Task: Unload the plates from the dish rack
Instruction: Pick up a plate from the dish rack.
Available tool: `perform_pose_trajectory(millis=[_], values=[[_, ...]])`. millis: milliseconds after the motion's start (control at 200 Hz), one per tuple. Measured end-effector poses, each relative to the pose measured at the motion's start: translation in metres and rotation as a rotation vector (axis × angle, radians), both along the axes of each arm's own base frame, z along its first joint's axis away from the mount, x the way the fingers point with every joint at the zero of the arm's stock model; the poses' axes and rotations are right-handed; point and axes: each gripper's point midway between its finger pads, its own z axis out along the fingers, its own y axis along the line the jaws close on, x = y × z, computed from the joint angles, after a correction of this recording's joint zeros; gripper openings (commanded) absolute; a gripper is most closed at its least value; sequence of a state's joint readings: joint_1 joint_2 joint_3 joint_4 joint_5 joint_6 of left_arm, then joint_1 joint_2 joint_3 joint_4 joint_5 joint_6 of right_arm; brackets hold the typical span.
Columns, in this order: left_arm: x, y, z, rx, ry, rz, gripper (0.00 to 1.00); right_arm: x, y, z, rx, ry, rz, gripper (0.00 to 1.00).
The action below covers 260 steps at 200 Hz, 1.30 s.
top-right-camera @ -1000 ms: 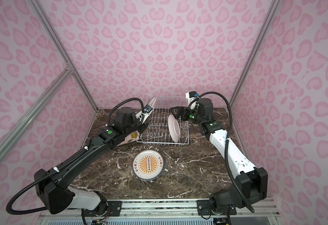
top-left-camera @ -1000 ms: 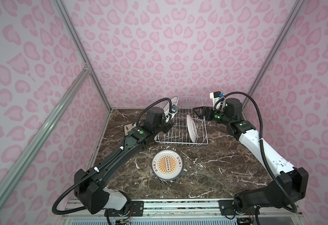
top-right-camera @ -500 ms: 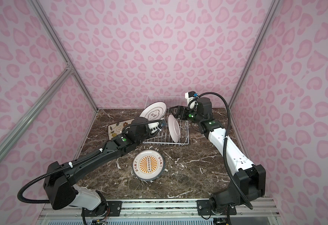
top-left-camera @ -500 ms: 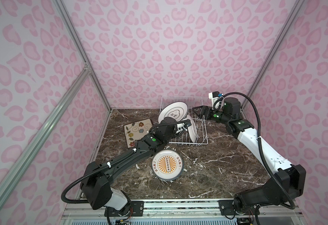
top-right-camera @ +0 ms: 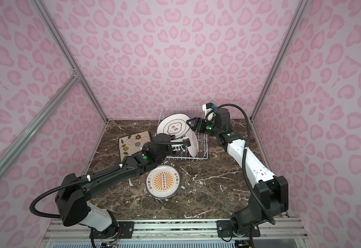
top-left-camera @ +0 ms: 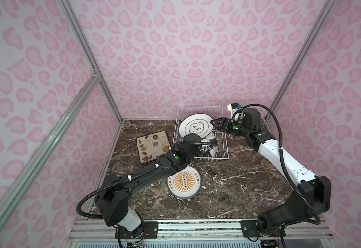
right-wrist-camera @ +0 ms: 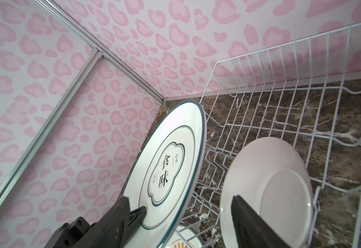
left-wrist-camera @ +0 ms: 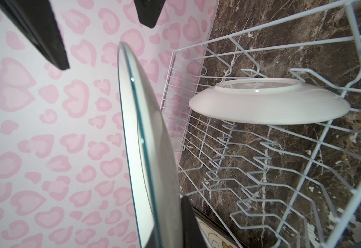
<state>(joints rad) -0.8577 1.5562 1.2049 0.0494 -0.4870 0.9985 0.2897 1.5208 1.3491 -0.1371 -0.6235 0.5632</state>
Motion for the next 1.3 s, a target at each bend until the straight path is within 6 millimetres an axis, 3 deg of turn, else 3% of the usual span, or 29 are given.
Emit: perform_pose_trajectory(millis=[320, 470, 580, 915, 1140, 1300], values=[[-0.003, -0.022, -0.009, 0.058, -0.050, -0.026, 0.03, 0.008, 0.005, -0.022, 0.029, 0.093, -0.002, 0.59], [-0.002, -0.021, -0.008, 0.067, -0.071, -0.016, 0.03, 0.010, 0.007, -0.028, 0.038, 0.120, -0.004, 0.54], [-0.002, -0.022, -0.005, 0.061, -0.083, -0.016, 0.03, 0.012, 0.007, -0.031, 0.051, 0.139, -0.011, 0.45], [-0.001, -0.024, -0.003, 0.055, -0.092, -0.019, 0.03, 0.017, 0.010, -0.031, 0.083, 0.148, -0.017, 0.34], [-0.002, -0.021, -0.007, 0.078, -0.089, -0.014, 0.04, 0.018, 0.010, -0.036, 0.106, 0.194, -0.038, 0.16], [-0.001, -0.026, -0.012, 0.094, -0.089, -0.020, 0.13, 0.022, 0.005, -0.039, 0.143, 0.255, -0.100, 0.03]])
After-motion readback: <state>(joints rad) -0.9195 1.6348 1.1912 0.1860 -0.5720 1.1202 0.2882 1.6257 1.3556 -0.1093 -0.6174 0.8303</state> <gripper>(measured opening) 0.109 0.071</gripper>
